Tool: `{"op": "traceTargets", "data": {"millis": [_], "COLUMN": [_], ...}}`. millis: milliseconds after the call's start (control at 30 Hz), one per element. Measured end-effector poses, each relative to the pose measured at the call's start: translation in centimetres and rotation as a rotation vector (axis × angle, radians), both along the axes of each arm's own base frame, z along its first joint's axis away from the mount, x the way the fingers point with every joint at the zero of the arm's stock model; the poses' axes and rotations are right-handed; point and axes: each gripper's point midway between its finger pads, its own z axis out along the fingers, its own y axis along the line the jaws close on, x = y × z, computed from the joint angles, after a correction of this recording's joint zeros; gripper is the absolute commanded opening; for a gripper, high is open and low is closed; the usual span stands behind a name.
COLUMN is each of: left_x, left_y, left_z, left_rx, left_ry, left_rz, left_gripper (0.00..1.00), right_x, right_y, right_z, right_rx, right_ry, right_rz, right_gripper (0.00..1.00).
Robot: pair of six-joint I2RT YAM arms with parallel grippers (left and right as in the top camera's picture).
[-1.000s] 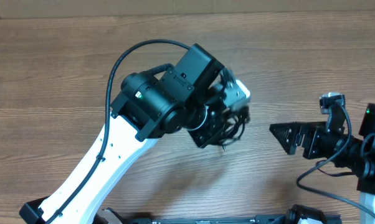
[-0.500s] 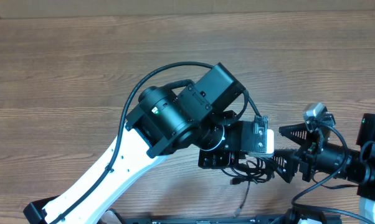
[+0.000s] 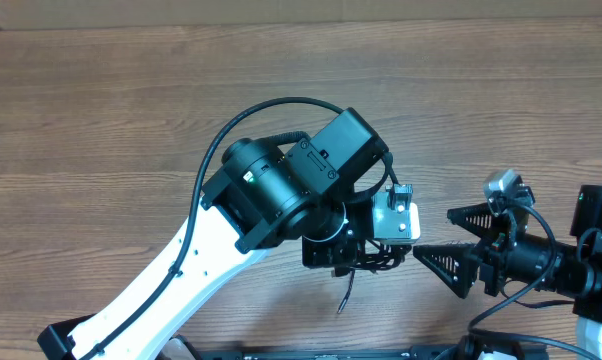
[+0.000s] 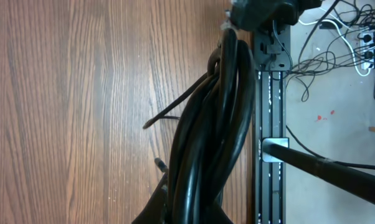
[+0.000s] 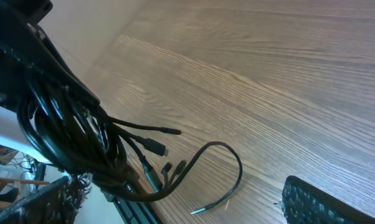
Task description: Untangle cables
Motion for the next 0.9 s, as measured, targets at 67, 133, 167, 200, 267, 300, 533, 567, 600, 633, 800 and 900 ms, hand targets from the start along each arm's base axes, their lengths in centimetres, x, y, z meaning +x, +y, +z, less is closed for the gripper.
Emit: {"op": "traceTargets", "data": {"millis": [67, 133, 167, 200, 267, 300, 533, 567, 600, 633, 800, 900], "left_x": [0.1, 0.3, 0.4, 0.5, 1.0, 1.0, -0.7, -0.7, -0.7, -0.6, -0.4, -0.4], "left_y": [0.0, -0.1, -0.2, -0.4, -1.6, -2.1, -4.7, -5.0, -5.2, -5.5, -6.0, -6.1], "left_z": [0.0, 0.0, 0.1, 0.2, 0.9, 1.2, 2.5, 2.3, 1.9, 1.5, 0.6, 0.7], "left_rx": [0.002, 0.0, -0.007, -0.017, -0.078, -0.104, -0.248, -0.245, -0.241, -0.236, -0.222, -0.227], "left_ry": [-0.005, -0.014, -0.019, -0.025, -0.045, -0.043, 0.045, 0.057, 0.074, 0.09, 0.114, 0.116], "left_rz": [0.002, 0.005, 0.005, 0.004, -0.006, -0.015, -0.122, -0.125, -0.128, -0.13, -0.13, -0.129], "left_gripper": [0.04, 0.04, 0.04, 0.04, 0.04, 0.04, 0.04, 0.04, 0.04, 0.04, 0.1, 0.93], "right_x": [-0.3, -0.9, -1.2, -1.5, -1.9, -2.0, -2.1, -2.1, -2.1, -2.1, -2.1, -2.1], "right_y": [0.1, 0.6, 0.8, 1.1, 1.5, 1.7, 2.1, 2.2, 2.1, 2.2, 2.2, 2.2], "right_z": [0.0, 0.2, 0.4, 0.7, 1.2, 1.6, 2.6, 2.7, 2.7, 2.7, 2.7, 2.7], "right_rx": [-0.001, 0.018, 0.029, 0.042, 0.064, 0.079, 0.114, 0.115, 0.114, 0.116, 0.111, 0.112], "right_ry": [-0.003, -0.016, -0.028, -0.045, -0.087, -0.12, -0.197, -0.204, -0.205, -0.208, -0.216, -0.212], "right_rz": [0.013, 0.049, 0.067, 0.089, 0.123, 0.143, 0.182, 0.185, 0.186, 0.187, 0.191, 0.19], "right_gripper": [1.0, 1.0, 1.0, 1.0, 1.0, 1.0, 0.6, 0.39, 0.25, 0.08, 0.04, 0.04]}}
